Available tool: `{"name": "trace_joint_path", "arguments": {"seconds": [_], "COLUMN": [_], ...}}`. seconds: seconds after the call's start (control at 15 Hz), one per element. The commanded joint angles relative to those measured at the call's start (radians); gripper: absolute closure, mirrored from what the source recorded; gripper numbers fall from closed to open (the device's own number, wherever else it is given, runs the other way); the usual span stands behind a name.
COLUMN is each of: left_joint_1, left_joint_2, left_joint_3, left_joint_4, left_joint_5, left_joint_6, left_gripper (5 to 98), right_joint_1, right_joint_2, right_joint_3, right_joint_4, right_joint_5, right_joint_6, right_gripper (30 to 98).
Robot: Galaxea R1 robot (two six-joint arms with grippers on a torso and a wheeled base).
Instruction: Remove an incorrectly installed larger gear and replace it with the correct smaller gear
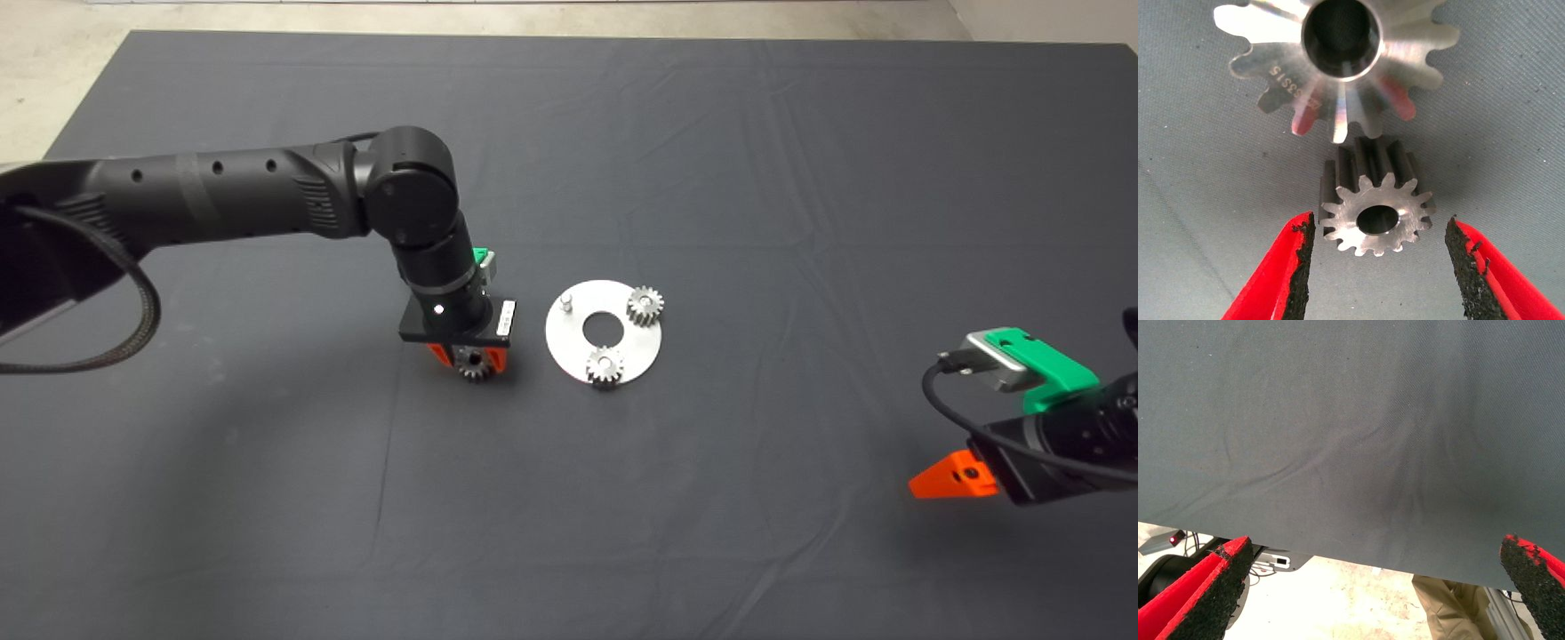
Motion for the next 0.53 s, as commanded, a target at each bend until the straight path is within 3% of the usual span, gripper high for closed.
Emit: {"name": "trace_joint_path", "arguments": {"seconds": [0.0,0.47], "left_joint_1": [-0.016,-0.012], "left_joint_2": [0.019,0.017], "left_joint_3": [-0.011,-0.014], "left_joint_4": [-0.007,0.021], "left_joint_5": [0.005,0.005], "left_joint_6": [0.005,-0.002], "left_gripper": [52.5,50.0], "right_joint_1": [0.018,0.018], "right_joint_2": [-0.004,-0.005], "right_joint_3": [0.002,0.002], "right_joint_4": [0.027,0.027], "right_joint_5": [0.004,0.004], "right_joint_6": [-0.003,-0.003], "right_gripper": [30.7,30.7]}}
